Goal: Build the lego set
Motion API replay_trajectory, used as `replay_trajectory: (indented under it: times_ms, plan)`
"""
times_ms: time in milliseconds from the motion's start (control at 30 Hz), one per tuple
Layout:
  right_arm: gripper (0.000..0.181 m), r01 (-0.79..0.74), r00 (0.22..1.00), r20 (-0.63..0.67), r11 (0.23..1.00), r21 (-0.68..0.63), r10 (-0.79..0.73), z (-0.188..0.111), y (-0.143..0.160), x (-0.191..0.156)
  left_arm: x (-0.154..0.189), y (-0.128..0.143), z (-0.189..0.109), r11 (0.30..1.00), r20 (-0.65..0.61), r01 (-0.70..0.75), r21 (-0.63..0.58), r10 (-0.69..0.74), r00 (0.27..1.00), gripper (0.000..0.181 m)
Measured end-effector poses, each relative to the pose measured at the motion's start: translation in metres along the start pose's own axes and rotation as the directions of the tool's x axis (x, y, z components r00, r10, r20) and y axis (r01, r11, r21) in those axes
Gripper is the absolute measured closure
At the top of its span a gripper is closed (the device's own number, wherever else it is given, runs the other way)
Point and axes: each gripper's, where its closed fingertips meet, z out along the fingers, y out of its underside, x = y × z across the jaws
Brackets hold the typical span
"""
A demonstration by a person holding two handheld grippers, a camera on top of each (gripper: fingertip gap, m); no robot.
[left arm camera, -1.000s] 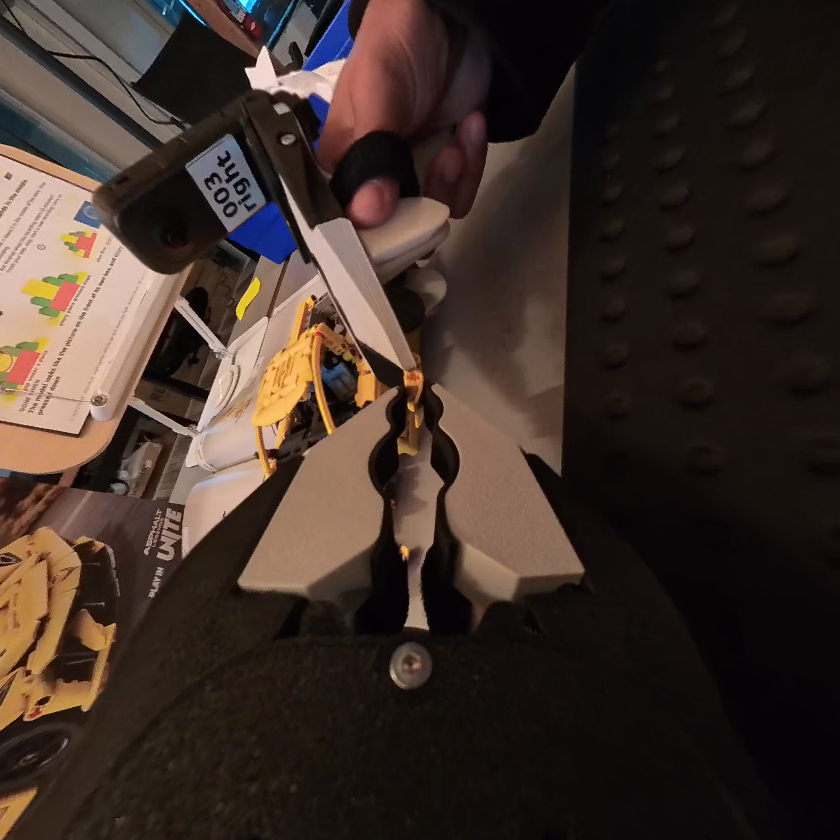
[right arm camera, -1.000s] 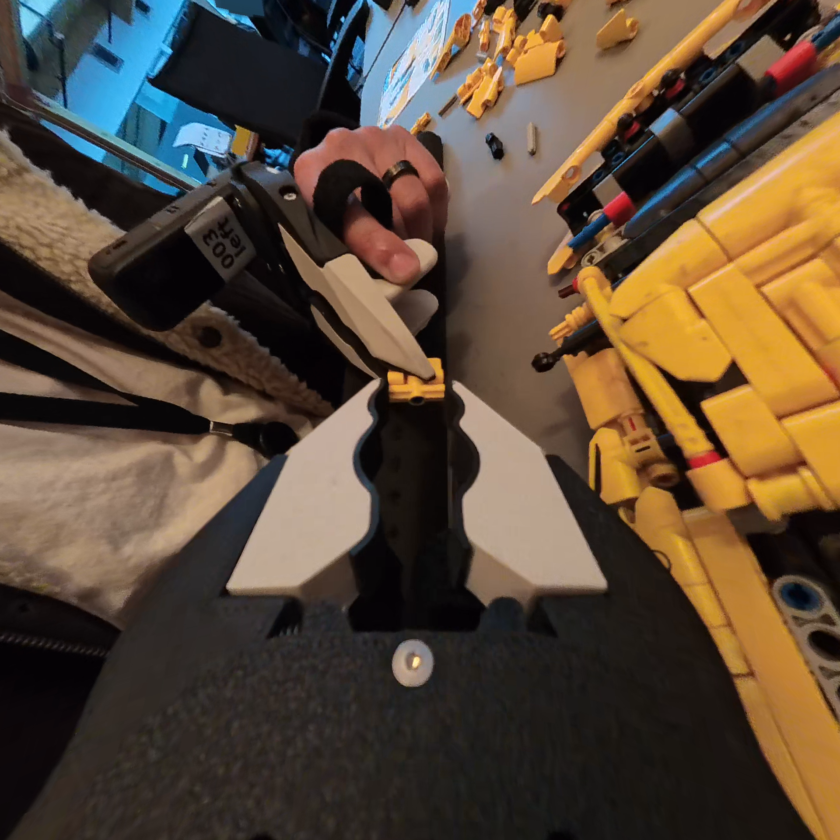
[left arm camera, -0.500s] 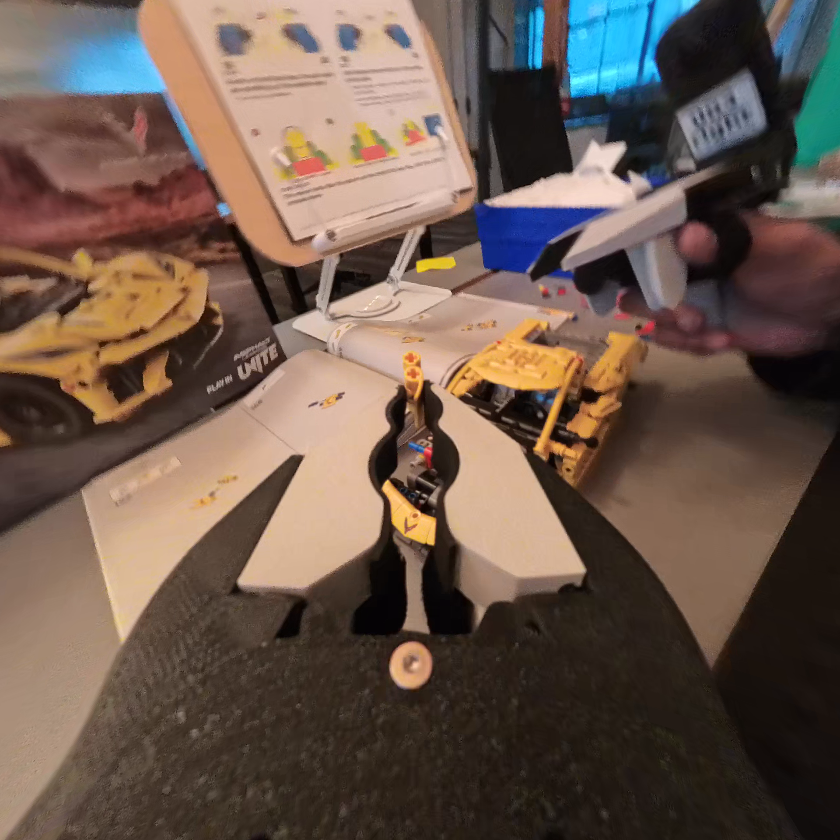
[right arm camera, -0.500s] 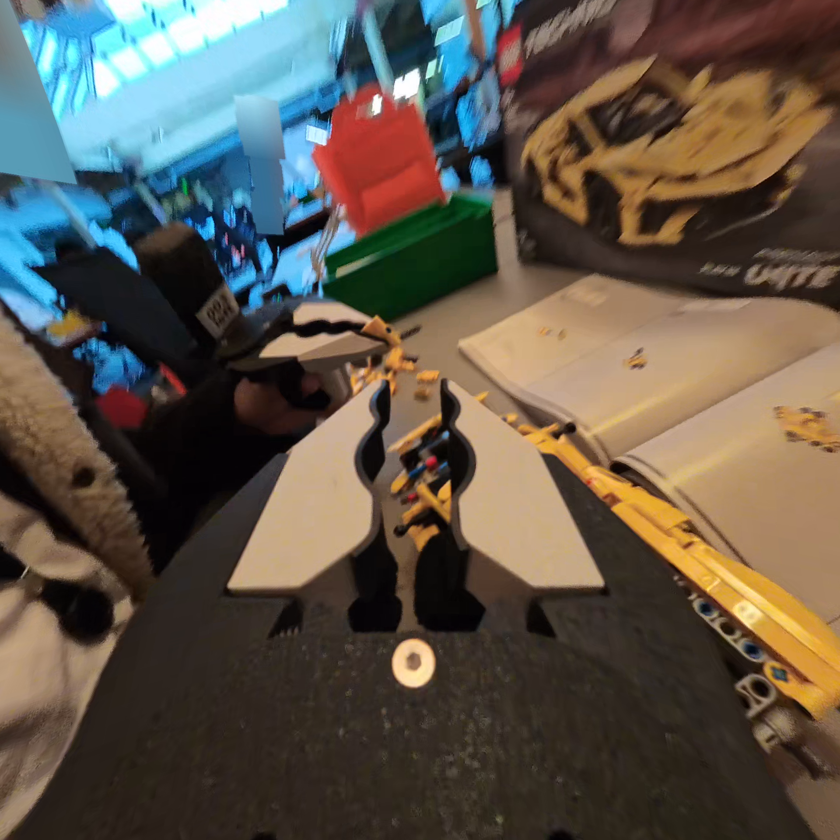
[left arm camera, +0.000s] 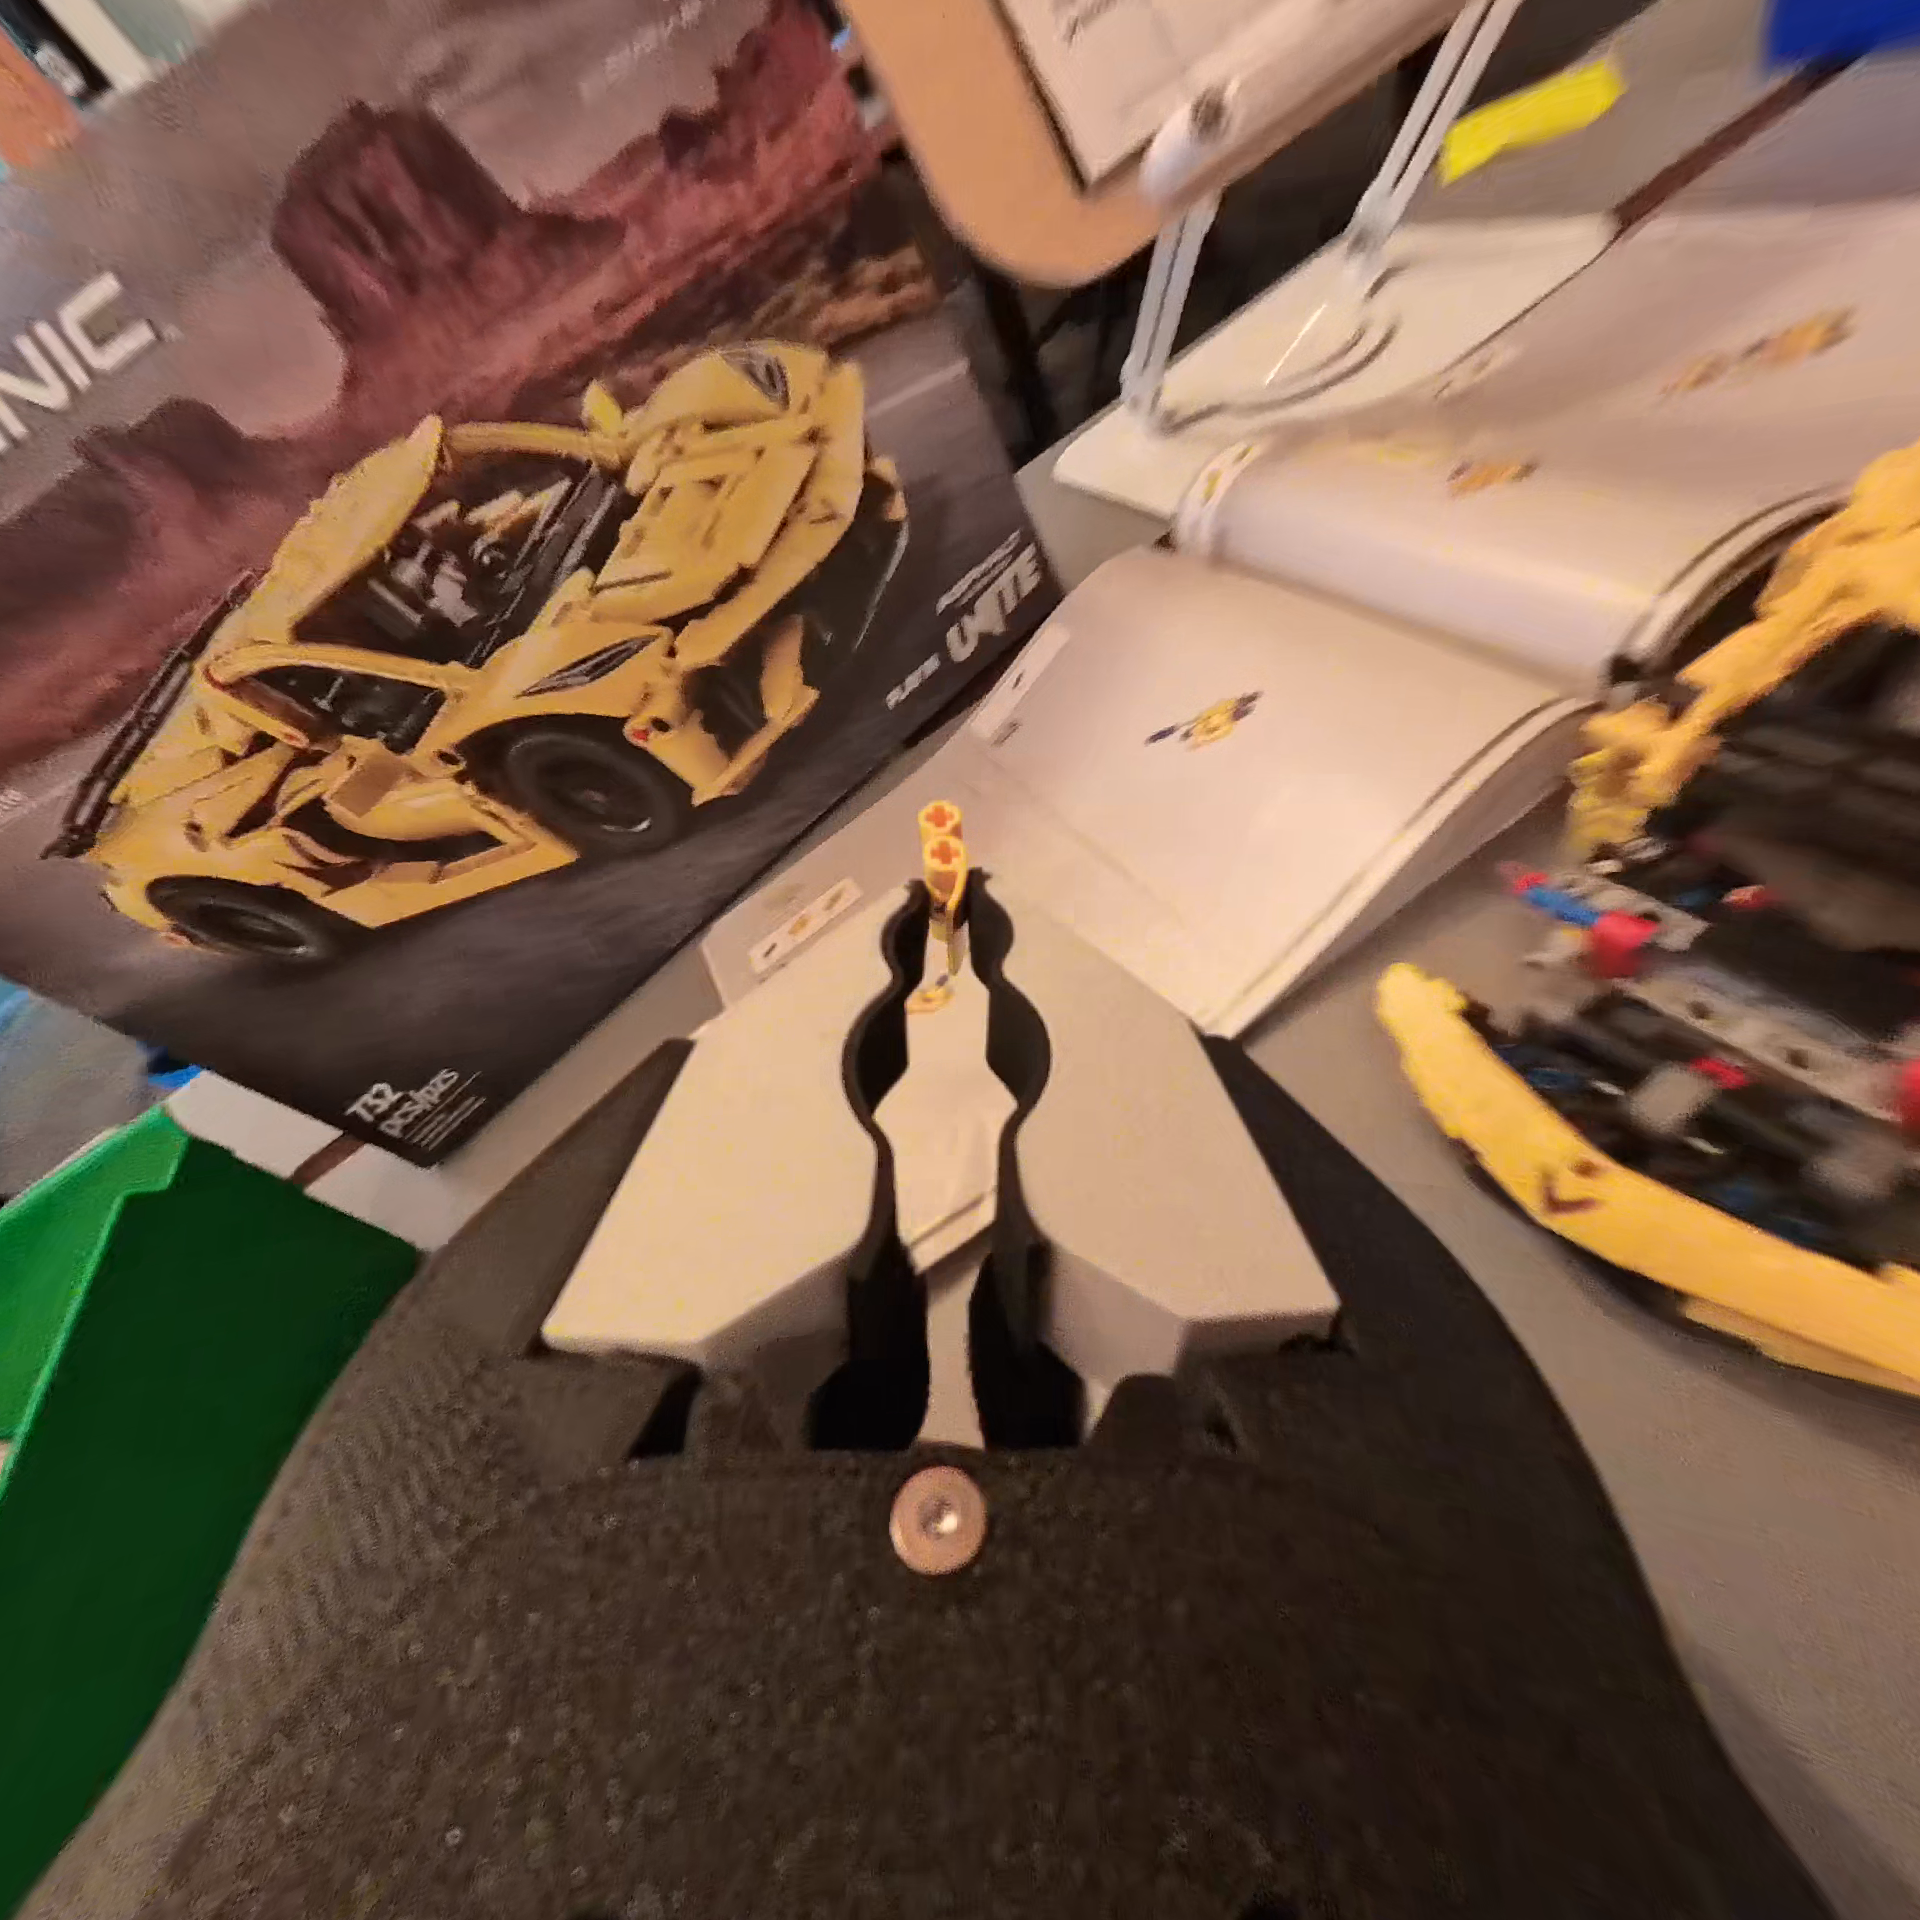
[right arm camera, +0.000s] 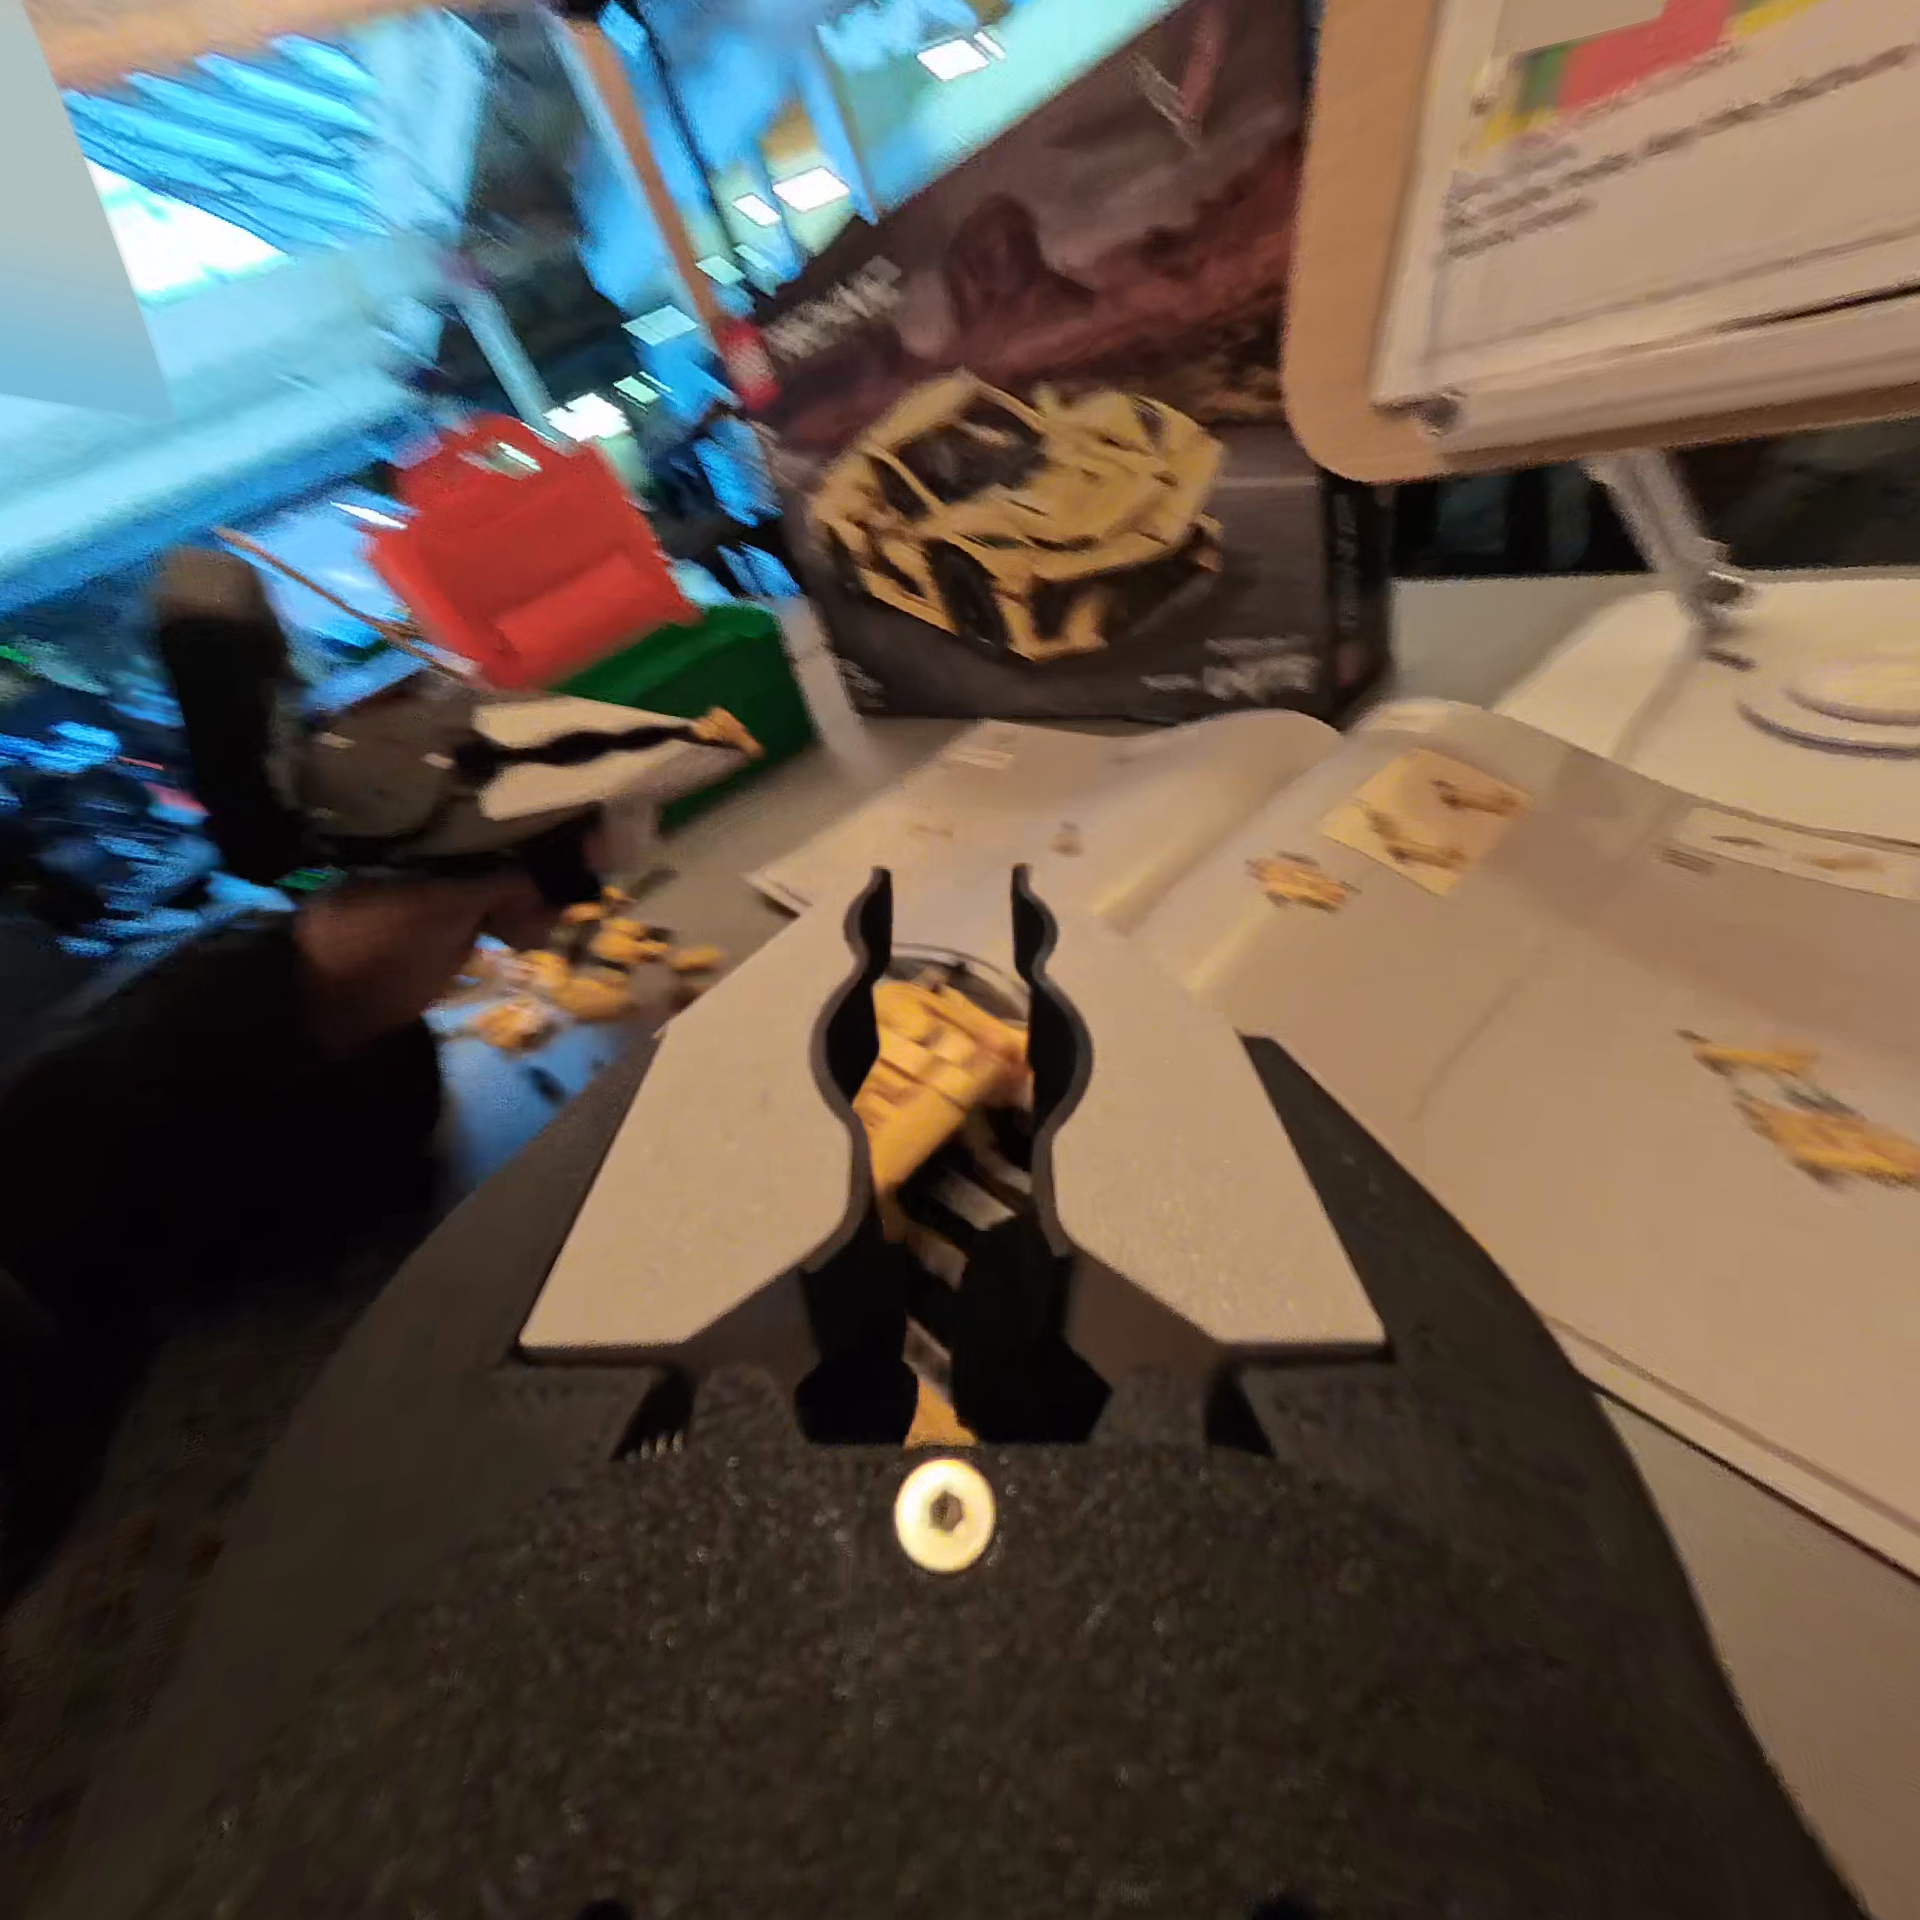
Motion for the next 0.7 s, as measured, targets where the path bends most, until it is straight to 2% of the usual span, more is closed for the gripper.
replay_trajectory:
  times_ms: [67, 167, 300, 467, 700]
  plan:
    - [0.16, 0.066, 0.991, -0.11, 0.996, -0.06, -0.073, -0.002, 0.006, 0.017, 0.006, 0.007, 0.012, 1.0, 0.003, 0.006, -0.001, -0.006, 1.0, 0.174]
    - [0.157, 0.115, 0.973, -0.183, 0.984, -0.137, -0.139, -0.003, 0.014, 0.029, 0.018, 0.011, 0.014, 1.0, -0.027, -0.002, -0.004, 0.002, 1.0, 0.174]
    - [0.156, 0.125, 0.977, -0.157, 0.983, -0.131, -0.145, 0.002, 0.015, 0.024, 0.024, 0.006, 0.012, 0.997, -0.029, -0.06, 0.039, 0.061, 0.998, 0.174]
    - [0.157, 0.13, 0.978, -0.145, 0.98, -0.147, -0.152, 0.005, 0.019, 0.024, 0.039, -0.012, 0.006, 0.983, -0.068, -0.102, 0.151, 0.113, 0.991, 0.174]
    - [0.154, 0.145, 0.983, -0.09, 0.978, -0.15, -0.16, 0.01, 0.02, 0.012, 0.073, -0.033, -0.008, 0.911, -0.086, -0.287, 0.296, 0.325, 0.942, 0.174]
